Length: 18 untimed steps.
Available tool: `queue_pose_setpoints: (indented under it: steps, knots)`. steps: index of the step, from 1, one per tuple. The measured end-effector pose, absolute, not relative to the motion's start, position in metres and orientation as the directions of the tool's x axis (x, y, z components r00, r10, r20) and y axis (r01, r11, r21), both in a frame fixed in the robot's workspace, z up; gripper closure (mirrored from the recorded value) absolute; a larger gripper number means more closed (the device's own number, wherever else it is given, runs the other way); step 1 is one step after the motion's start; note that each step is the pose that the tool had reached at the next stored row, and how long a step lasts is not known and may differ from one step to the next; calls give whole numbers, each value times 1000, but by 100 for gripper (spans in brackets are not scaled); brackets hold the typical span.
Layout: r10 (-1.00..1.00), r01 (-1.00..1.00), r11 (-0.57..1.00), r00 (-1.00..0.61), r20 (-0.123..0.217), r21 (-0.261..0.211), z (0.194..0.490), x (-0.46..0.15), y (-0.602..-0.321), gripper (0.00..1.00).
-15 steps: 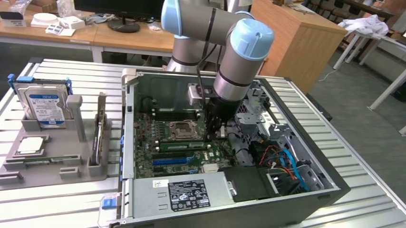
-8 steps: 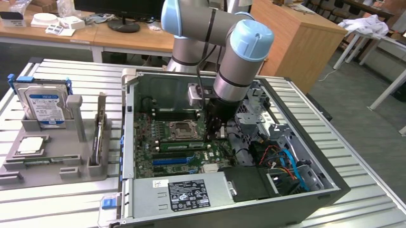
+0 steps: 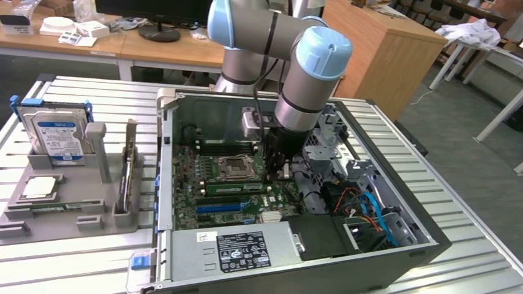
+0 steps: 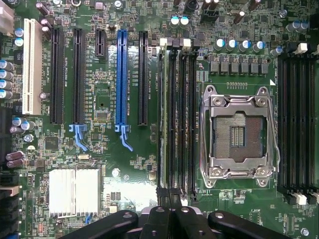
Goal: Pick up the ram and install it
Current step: 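Press down the ram until it locks into place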
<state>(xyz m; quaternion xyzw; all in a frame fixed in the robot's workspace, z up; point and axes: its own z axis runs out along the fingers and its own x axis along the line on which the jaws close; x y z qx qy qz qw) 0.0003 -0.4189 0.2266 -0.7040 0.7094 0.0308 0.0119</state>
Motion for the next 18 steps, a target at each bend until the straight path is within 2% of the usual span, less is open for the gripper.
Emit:
queue_pose_setpoints:
  steps: [18]
  knots:
    - [-998, -1000, 7, -8, -61, 27, 224, 0, -419, 89]
